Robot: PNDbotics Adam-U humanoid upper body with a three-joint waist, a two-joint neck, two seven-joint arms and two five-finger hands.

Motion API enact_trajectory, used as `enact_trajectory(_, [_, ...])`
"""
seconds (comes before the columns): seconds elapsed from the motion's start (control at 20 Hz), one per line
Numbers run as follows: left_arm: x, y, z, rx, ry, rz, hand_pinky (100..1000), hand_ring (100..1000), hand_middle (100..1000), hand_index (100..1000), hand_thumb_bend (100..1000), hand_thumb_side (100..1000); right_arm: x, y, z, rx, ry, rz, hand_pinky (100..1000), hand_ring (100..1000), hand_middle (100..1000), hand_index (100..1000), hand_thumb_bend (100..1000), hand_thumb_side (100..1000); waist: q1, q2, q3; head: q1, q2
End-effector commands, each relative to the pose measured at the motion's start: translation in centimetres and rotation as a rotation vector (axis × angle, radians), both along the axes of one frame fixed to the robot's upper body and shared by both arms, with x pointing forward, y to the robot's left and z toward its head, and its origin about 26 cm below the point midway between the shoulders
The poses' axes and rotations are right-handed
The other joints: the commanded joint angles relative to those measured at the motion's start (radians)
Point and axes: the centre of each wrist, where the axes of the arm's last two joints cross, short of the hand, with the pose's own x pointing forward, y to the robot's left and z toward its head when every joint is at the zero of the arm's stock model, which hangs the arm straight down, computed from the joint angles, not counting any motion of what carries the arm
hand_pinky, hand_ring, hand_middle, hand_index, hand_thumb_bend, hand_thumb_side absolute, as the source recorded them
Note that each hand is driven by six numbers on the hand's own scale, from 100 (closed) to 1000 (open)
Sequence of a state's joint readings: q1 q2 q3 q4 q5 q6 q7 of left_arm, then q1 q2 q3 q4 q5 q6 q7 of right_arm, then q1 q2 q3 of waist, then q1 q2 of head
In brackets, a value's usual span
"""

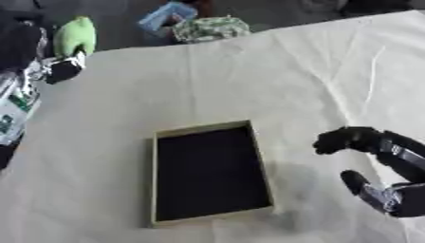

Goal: Pick up objects on the table and place them in the box.

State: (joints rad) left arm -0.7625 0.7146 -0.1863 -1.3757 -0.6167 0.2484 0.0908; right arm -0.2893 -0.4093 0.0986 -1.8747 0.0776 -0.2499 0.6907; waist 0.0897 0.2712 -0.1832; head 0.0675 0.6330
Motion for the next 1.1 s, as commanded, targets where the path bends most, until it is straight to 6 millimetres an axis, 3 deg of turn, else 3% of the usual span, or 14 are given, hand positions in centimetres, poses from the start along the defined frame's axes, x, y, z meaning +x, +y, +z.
enact_trajectory(0.05, [-2.7, -1.8, 3.3, 0.08, -0.037, -0.135, 521, 509, 474, 587, 100, 332, 0.0, -0.1, 0.8, -0.008, -0.027, 0.003, 800, 790, 789, 920, 100, 508, -0.003, -0.02, 0.001, -0.005, -0.001])
enact_trajectory(0.4, [-7.5, -6.6, 4.2, 0.216, 0.118, -0.456, 539, 513, 480, 601, 100, 350, 0.0, 0.1, 0.9, -0.006, -0.033, 0.012, 800, 791, 789, 920, 100, 505, -0.001, -0.024, -0.003, -0.01, -0.006])
enact_trajectory(0.6, [-9.1, -8.6, 3.7, 0.312, 0.216, -0.568, 547, 516, 485, 610, 100, 351, 0.0, 0.3, 1.0, -0.007, -0.035, 0.025, 801, 791, 789, 920, 100, 504, 0.0, -0.025, -0.007, -0.008, -0.007])
enact_trajectory(0.8, [-9.4, -9.8, 2.5, 0.352, 0.307, -0.629, 553, 522, 492, 617, 100, 356, 0.0, 0.4, 1.0, -0.006, -0.033, 0.029, 800, 790, 789, 920, 100, 505, 0.001, -0.025, -0.009, -0.007, -0.007])
enact_trajectory(1.1, [-8.4, -10.9, 0.2, 0.369, 0.429, -0.682, 565, 534, 505, 630, 100, 366, 0.0, 0.6, 0.9, -0.008, -0.024, 0.044, 800, 790, 788, 919, 100, 509, 0.001, -0.024, -0.011, -0.006, -0.008])
